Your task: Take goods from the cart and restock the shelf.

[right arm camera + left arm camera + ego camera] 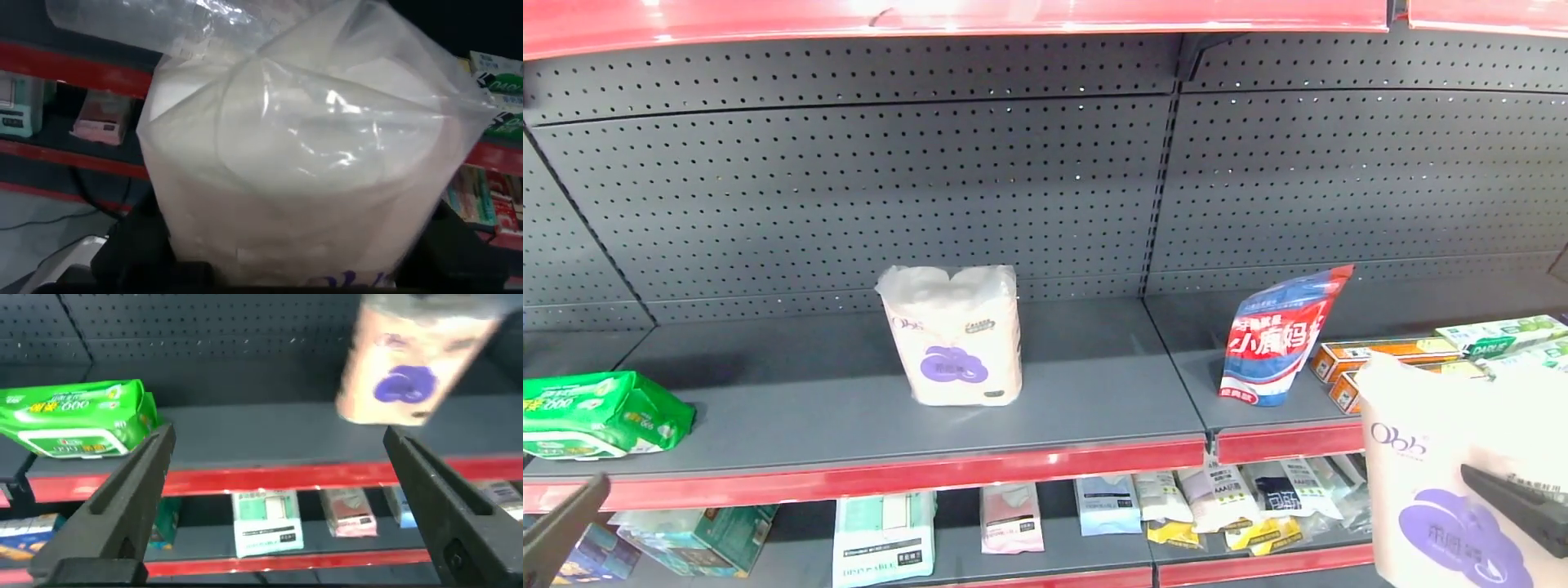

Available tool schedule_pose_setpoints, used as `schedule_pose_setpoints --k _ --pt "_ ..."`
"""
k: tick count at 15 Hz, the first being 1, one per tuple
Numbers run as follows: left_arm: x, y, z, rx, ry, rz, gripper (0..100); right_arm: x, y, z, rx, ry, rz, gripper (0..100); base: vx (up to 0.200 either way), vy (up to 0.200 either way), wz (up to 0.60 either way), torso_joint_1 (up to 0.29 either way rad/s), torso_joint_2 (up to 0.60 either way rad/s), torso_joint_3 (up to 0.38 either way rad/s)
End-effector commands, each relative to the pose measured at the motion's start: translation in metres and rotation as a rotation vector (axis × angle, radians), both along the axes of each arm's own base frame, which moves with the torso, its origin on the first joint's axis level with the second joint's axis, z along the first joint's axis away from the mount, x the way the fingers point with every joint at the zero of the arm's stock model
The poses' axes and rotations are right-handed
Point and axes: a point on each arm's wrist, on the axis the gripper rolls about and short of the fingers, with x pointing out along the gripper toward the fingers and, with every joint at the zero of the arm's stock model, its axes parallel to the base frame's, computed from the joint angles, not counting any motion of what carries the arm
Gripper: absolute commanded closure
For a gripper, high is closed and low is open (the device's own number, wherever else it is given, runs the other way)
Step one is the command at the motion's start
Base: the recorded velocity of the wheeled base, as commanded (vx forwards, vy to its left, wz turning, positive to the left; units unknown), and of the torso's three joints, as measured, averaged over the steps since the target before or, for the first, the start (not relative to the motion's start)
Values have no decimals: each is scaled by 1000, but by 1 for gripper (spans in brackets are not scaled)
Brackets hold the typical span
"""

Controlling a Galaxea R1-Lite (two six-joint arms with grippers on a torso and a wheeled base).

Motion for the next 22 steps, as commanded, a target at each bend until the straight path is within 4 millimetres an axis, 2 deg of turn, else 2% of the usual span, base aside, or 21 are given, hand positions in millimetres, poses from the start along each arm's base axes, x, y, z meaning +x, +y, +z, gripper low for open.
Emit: schedule_pose_setpoints --k 1,2,3,4,5,8,9,10,12,13,17,22 --pt "89 4 -1 -12 234 -95 0 -2 0 -5 0 20 -2 100 0 0 0 0 0 0" --pt "97 5 1 -24 233 -150 0 -2 0 -5 -1 22 -5 100 0 0 0 0 0 0" --pt "129 6 5 -9 241 -325 0 0 -1 -5 -2 27 -18 100 0 0 0 0 0 0" --pt "144 12 6 -3 245 -388 0 1 -2 -4 -3 28 -24 100 0 0 0 0 0 0" --pt "162 20 2 8 256 -462 0 2 -2 -4 -9 28 -25 100 0 0 0 0 0 0" --pt "212 48 -29 103 263 -653 0 2 -3 -4 -29 28 -71 100 0 0 0 0 0 0" --pt "214 48 -30 106 261 -659 0 2 -3 -4 -30 29 -73 100 0 0 0 0 0 0" --pt "239 52 -38 111 220 -777 0 1 -3 -5 -39 32 -96 100 0 0 0 0 0 0" --pt "257 53 -44 100 215 -812 0 0 -4 -4 -42 26 -104 100 0 0 0 0 0 0" --pt "273 54 -46 90 191 -852 0 0 -4 -4 -43 26 -106 100 0 0 0 0 0 0" --pt "298 34 -53 91 169 -953 0 0 -4 -7 -64 40 -120 100 0 0 0 0 0 0" --pt "317 13 -53 94 131 -1048 0 2 -5 -4 -100 33 -120 100 0 0 0 0 0 0"
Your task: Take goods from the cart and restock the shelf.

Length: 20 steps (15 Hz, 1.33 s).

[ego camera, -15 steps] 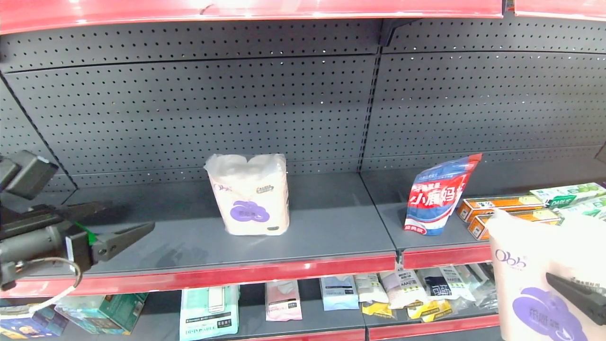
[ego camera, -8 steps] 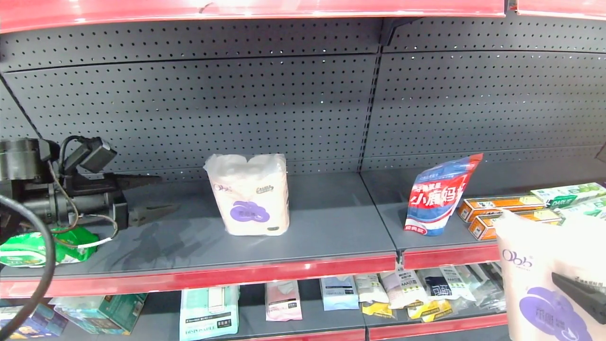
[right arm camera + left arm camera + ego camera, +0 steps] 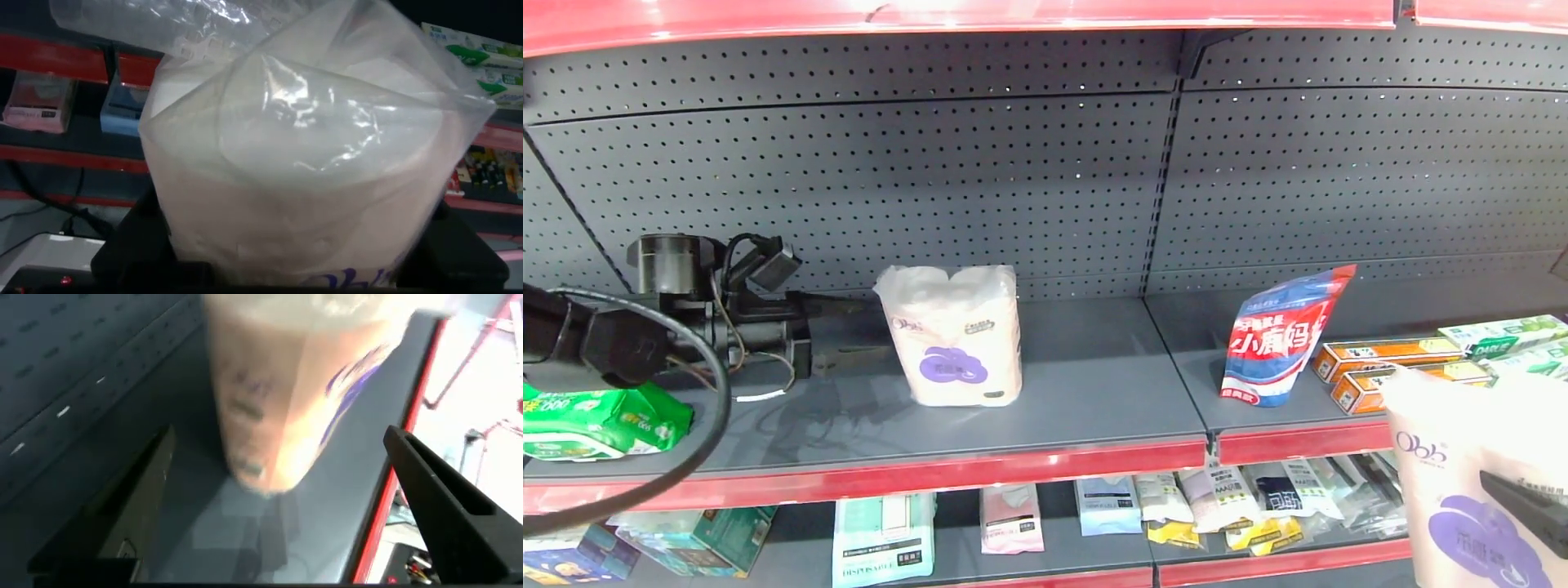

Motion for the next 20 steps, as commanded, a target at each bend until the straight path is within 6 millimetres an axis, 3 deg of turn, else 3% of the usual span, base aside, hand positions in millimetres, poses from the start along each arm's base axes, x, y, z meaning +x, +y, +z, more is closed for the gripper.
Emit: schedule_pose_setpoints --k 1,4,10,20 --pt "10 -7 -4 -3 -3 -25 0 1 0 0 -2 3 1 100 0 0 0 0 0 0" --pt "17 -17 -3 -26 -17 -91 0 1 0 -3 -4 18 -2 100 0 0 0 0 0 0" --pt "42 -20 -27 -45 -90 -143 0 2 0 -5 -35 35 2 100 0 0 0 0 0 0" --pt "63 -58 -27 -52 -124 -239 0 1 -1 -7 -47 42 -12 100 0 0 0 0 0 0"
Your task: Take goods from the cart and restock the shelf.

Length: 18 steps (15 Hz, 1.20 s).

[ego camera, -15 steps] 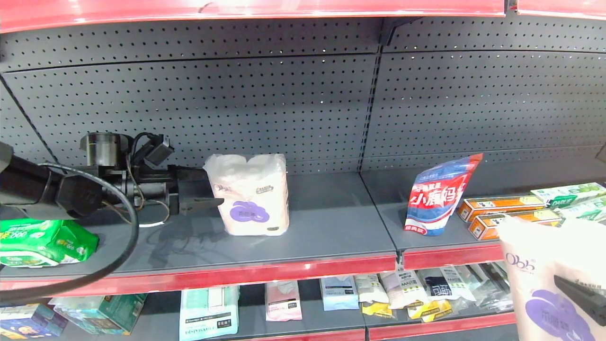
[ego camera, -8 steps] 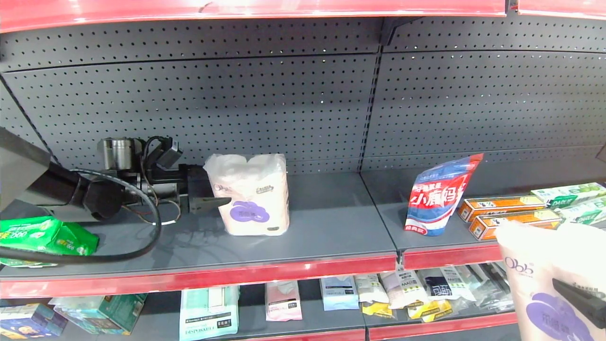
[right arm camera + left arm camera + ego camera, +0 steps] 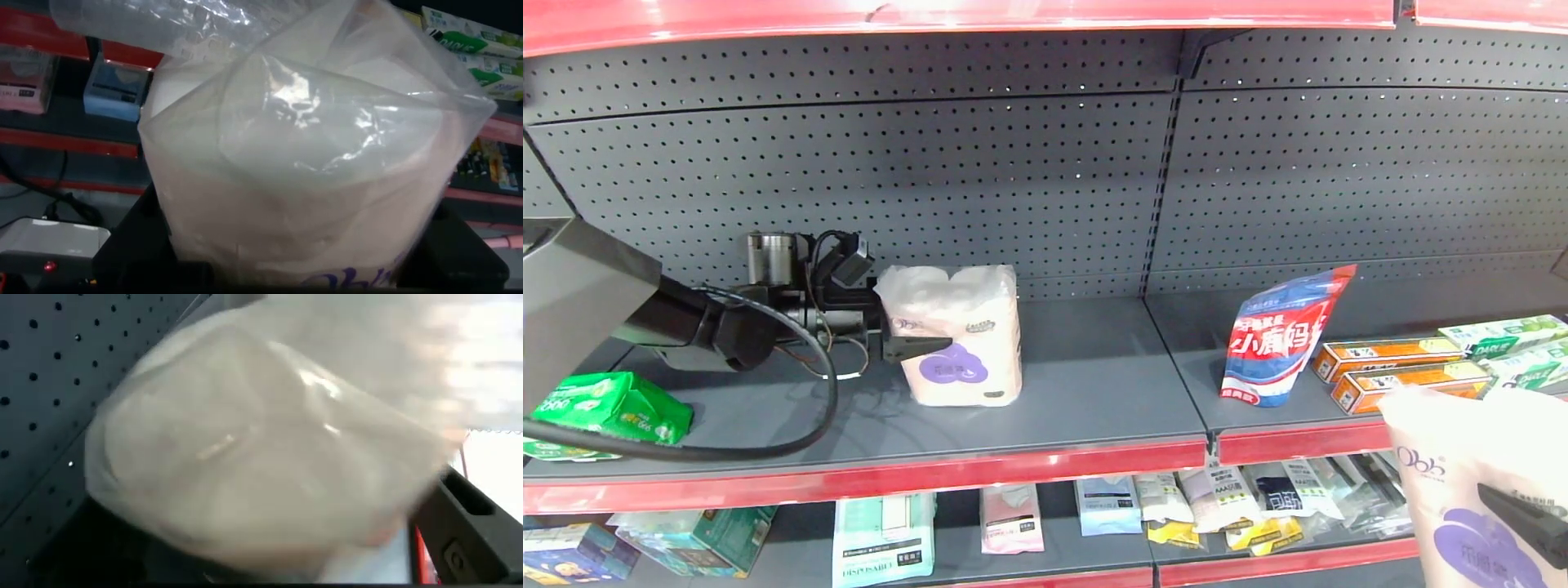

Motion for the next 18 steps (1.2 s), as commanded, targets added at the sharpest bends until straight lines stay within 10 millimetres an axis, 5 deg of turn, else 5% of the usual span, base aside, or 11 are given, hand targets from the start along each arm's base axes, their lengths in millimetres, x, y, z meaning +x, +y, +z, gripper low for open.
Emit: schedule_pose_setpoints --k 1,18 --pt "6 -6 -5 16 -3 17 0 0 0 0 0 -1 0 100 0 0 0 0 0 0" --pt "11 -23 -6 -28 48 -56 0 -1 0 -6 -5 23 6 100 0 0 0 0 0 0"
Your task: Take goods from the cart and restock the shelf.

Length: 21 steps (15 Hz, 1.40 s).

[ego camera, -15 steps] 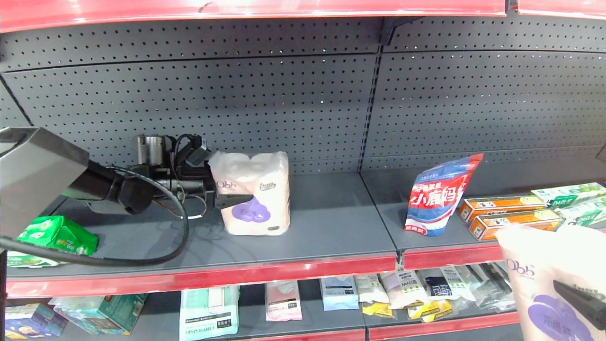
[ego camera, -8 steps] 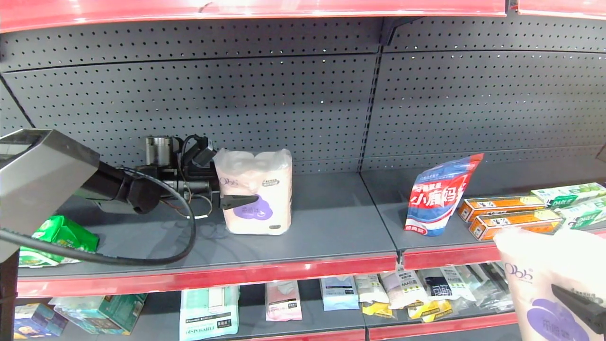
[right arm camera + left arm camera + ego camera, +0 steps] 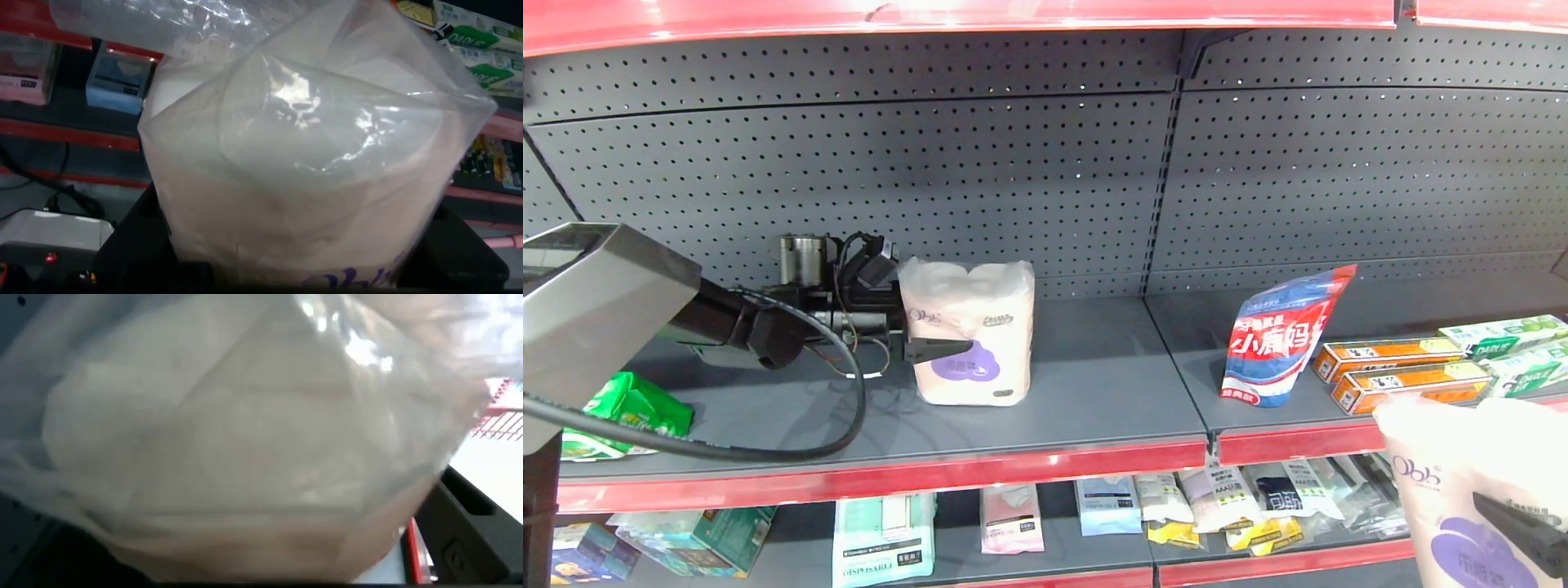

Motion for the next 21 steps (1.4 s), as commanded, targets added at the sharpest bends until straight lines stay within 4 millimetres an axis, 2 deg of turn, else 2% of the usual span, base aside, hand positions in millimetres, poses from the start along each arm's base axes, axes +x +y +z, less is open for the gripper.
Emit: schedule_pose_setpoints --k 1,5,6,11,16,17,18,21 --pt "0 1 1 15 4 40 0 0 0 -1 0 4 0 100 0 0 0 0 0 0" --pt "2 1 -1 13 -21 44 0 1 0 -1 0 7 0 100 0 0 0 0 0 0" --pt "2 1 -1 13 -14 52 100 1 0 -1 0 7 0 100 0 0 0 0 0 0" --pt "-3 3 -4 7 -4 34 100 3 0 -2 0 18 0 100 0 0 0 0 0 0" --pt "-25 15 9 -3 8 37 100 3 0 -2 1 19 -2 100 0 0 0 0 0 0" --pt "-31 28 16 -20 0 36 100 3 0 -2 1 19 -3 100 0 0 0 0 0 0" --pt "-33 32 18 -26 -3 31 100 3 0 -2 1 19 -3 100 0 0 0 0 0 0" --pt "-57 43 22 -17 -5 50 100 3 0 -1 2 17 -3 100 0 0 0 0 0 0"
